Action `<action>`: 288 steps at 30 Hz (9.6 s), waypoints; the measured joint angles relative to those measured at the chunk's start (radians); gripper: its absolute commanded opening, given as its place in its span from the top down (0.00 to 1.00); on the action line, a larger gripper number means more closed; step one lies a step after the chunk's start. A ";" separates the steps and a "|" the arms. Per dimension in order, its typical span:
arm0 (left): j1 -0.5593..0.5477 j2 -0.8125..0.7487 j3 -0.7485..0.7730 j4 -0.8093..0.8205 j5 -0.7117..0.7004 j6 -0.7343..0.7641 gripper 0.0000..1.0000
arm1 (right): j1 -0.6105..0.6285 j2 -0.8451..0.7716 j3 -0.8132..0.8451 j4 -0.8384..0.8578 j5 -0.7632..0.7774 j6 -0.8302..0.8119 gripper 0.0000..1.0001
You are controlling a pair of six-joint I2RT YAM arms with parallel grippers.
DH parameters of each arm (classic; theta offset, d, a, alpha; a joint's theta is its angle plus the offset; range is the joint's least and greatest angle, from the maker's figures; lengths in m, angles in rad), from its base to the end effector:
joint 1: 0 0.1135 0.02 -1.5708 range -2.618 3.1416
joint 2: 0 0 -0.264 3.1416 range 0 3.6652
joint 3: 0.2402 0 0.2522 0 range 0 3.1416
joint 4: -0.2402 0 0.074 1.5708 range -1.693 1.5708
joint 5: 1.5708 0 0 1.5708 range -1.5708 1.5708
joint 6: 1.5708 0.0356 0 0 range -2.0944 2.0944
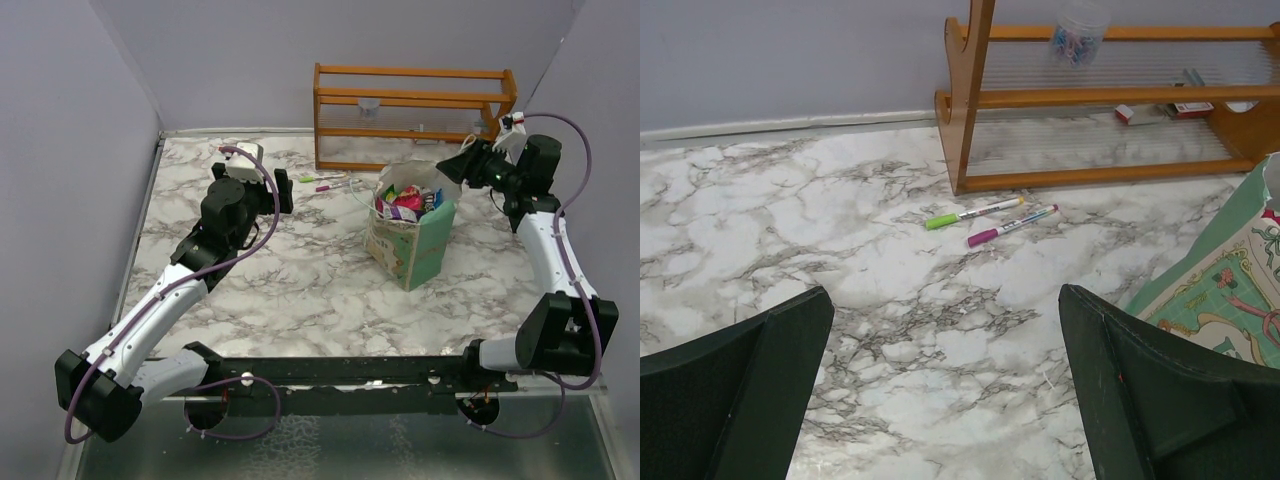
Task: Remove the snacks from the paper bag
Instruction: Adjust the paper bag at the center of the board, then take out the snack from the paper bag, then place the snack at the center of the board.
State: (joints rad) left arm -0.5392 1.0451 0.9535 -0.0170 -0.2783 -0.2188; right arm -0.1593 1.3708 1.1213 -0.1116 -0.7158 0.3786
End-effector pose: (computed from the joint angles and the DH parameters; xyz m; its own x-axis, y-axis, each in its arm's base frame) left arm 0.2149 -0.1172 0.3675 -0.1471 -0.1552 -0.9769 0.2330 0.9544 -0.1867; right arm 0.3138 -0.0268 0.3343 -0.5039 0.3635 -0.7836 -0.3230 0.7620 0.5612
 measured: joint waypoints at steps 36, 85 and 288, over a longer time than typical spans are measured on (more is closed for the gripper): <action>-0.006 0.005 0.000 0.000 0.003 0.000 0.01 | 0.000 0.136 0.041 0.357 -0.359 0.288 0.59; -0.011 0.004 0.000 0.000 0.008 -0.003 0.01 | -0.058 -0.056 0.313 -0.164 -0.089 -0.016 0.97; 0.409 1.028 0.602 -0.390 0.281 -0.196 0.57 | 0.151 -0.394 0.032 -0.225 -0.152 -0.095 0.97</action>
State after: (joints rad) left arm -0.1299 2.0731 1.5558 -0.4068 0.0025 -0.4145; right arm -0.0082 0.9764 1.1534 -0.3367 -0.8677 0.2836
